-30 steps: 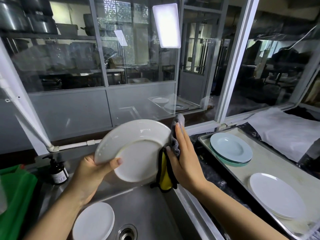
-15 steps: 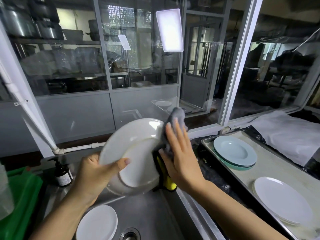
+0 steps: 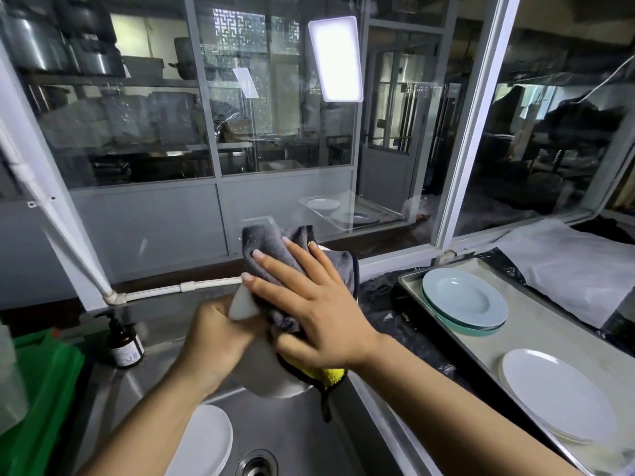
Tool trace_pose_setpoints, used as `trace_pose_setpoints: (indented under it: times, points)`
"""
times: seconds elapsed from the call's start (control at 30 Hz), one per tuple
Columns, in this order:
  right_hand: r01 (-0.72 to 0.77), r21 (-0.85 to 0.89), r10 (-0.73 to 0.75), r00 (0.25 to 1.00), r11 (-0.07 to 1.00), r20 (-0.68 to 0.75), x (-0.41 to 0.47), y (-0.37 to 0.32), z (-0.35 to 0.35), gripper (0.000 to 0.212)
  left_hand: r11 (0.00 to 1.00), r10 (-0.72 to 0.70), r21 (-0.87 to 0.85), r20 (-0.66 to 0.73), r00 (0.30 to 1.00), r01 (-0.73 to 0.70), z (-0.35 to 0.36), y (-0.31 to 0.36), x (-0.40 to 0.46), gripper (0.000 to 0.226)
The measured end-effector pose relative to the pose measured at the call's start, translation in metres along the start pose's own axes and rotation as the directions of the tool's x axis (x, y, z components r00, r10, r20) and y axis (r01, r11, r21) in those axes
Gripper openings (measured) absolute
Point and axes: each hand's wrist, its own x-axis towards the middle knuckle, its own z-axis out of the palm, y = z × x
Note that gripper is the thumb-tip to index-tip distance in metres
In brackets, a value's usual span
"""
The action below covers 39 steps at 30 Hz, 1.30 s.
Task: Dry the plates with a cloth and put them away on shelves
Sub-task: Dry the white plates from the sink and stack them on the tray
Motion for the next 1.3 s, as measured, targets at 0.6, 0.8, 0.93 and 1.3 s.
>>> trace_pose_setpoints:
  times: [0.6,0.8,0.93,1.3]
  points:
    - [-0.505,0.432,0.584,0.809,0.747,-0.064,-0.071,0.042,0.027,0.083,0.884,-0.401,-0.191,0.159,0.902,0.426,-0.013,-0.025,-0.009,0.061]
    - [-0.534,0.434,0.565,0.823,0.726,0.067,-0.062,0.052,0.019,0.074,0.811,-0.519,-0.129,0.293,0.803,0.571,-0.017,-0.014,0.0,0.041]
    - [-0.511,0.348,0.491,0.858,0.786,0.152,-0.051,0.057,0.021,0.066,0.832,-0.505,-0.107,0.259,0.823,0.544,-0.009,-0.014,0.007,0.054]
    - [-0.207,0.202,0.184,0.975,0.957,0.126,-0.048,-0.009,0.051,0.064,0.747,-0.492,-0.454,0.115,0.863,0.486,0.015,-0.042,0.01,0.06]
